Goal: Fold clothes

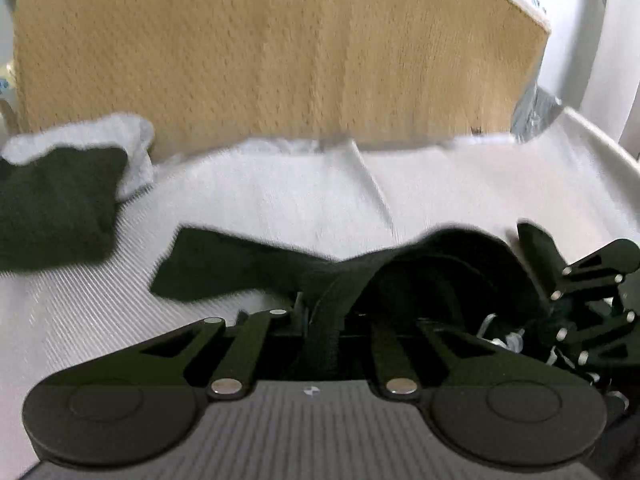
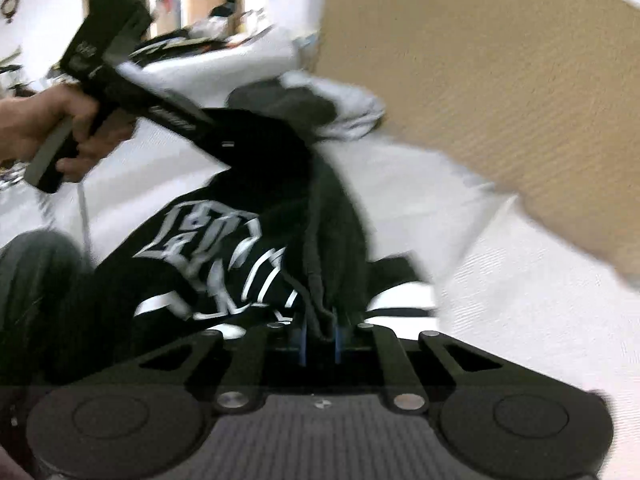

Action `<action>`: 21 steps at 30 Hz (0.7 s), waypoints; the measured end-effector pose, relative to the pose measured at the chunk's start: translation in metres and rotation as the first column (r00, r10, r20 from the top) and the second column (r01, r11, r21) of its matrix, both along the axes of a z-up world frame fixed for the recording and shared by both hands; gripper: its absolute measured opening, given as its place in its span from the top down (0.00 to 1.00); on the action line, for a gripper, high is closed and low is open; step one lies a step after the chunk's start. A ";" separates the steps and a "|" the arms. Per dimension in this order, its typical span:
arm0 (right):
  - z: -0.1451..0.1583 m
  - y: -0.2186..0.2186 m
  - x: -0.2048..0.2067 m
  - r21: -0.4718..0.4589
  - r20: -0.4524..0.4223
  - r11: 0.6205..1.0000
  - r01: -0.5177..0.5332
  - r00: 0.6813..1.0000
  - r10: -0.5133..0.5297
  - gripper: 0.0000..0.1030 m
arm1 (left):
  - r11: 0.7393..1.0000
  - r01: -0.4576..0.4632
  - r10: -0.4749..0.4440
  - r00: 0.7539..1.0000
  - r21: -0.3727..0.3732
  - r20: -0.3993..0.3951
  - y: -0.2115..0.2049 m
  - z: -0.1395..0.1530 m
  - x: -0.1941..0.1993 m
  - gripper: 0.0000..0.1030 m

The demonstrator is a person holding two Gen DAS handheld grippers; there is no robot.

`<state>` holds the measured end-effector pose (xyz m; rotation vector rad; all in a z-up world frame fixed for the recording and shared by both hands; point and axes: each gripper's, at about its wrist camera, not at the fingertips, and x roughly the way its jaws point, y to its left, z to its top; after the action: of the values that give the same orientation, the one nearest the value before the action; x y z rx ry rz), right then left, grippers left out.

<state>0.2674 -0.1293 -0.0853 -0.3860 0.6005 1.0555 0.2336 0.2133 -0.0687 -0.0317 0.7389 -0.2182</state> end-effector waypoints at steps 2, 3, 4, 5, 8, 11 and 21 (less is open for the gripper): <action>0.017 -0.015 0.010 0.039 0.032 0.998 0.055 0.998 -0.056 0.88 | 1.000 -0.003 0.003 1.000 -0.007 0.027 0.001 0.010 0.005 0.91; 0.026 -0.022 0.015 0.061 0.048 0.995 0.081 0.995 -0.084 0.88 | 1.000 0.007 -0.006 0.999 -0.012 0.035 -0.001 0.014 0.009 0.91; 0.033 -0.027 0.022 0.066 0.045 0.994 0.090 0.995 -0.093 0.88 | 1.000 0.019 -0.018 0.999 -0.017 0.042 -0.003 0.017 0.013 0.91; 0.041 -0.032 0.027 0.077 0.056 0.992 0.100 0.993 -0.105 0.88 | 1.000 0.028 -0.027 0.998 -0.013 0.053 -0.006 0.021 0.017 0.91; 0.058 -0.041 0.043 0.091 0.082 0.989 0.115 0.989 -0.123 0.88 | 0.999 0.044 -0.043 0.996 -0.009 0.084 -0.015 0.029 0.034 0.91; 0.065 -0.049 0.064 0.104 0.113 0.982 0.156 0.979 -0.167 0.88 | 0.999 0.048 -0.049 0.993 0.008 0.112 -0.024 0.034 0.054 0.91; 0.063 -0.029 0.143 0.109 0.152 0.947 0.301 0.937 -0.315 0.88 | 0.995 0.009 -0.022 0.990 0.097 0.137 -0.046 0.030 0.142 0.91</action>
<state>0.4109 -0.1580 -0.0227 -0.2917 0.4461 0.7358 0.3751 0.1676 -0.0388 0.0796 0.6114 -0.1973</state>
